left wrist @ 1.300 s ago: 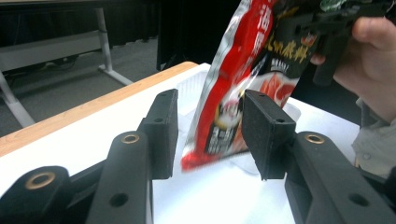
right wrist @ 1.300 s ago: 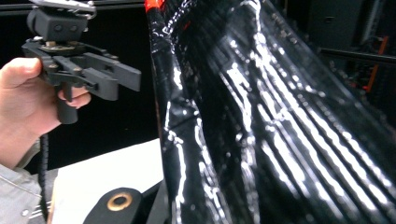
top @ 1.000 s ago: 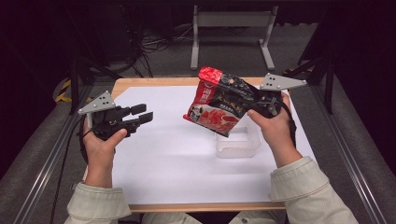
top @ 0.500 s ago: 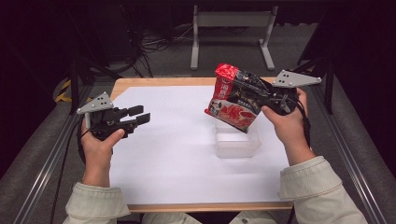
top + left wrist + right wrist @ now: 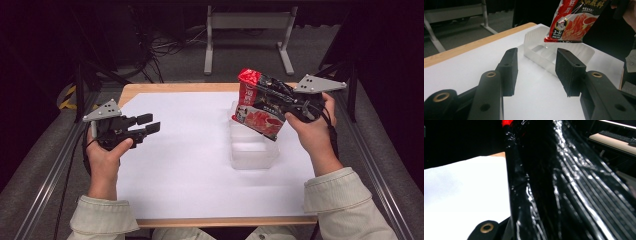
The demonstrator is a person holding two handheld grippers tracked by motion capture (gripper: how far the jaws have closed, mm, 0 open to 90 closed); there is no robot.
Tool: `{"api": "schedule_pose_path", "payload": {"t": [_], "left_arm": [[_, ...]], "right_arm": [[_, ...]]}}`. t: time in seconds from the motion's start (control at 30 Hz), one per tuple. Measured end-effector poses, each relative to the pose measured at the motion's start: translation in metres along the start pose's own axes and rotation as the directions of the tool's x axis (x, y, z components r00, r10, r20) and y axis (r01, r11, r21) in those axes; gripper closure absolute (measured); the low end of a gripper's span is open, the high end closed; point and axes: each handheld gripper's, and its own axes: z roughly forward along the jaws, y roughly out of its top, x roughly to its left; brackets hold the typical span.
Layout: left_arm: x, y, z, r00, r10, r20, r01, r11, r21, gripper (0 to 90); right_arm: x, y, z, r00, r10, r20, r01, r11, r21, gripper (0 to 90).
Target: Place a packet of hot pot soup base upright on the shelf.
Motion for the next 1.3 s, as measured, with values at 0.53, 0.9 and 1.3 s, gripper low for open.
{"api": "schedule_pose_path", "payload": {"t": [0.53, 0.9, 1.3], "left_arm": [[0.001, -0.001, 0.001, 0.9999, -0.010, 0.004, 0.010, 0.9999, -0.003, 54.0], [0.001, -0.002, 0.001, 0.9999, -0.012, 0.006, 0.012, 0.9999, -0.001, 53.8], [0.000, -0.002, 0.000, 0.9998, -0.018, 0.009, 0.018, 0.9998, -0.001, 53.7]], "right_arm": [[0.004, -0.016, 0.020, 0.9961, -0.046, -0.075, 0.052, 0.995, 0.082, 83.3], [0.001, -0.026, 0.030, 0.9960, -0.039, -0.080, 0.047, 0.994, 0.102, 83.0], [0.001, -0.044, 0.041, 0.9968, -0.027, -0.076, 0.038, 0.988, 0.152, 82.9]]}}
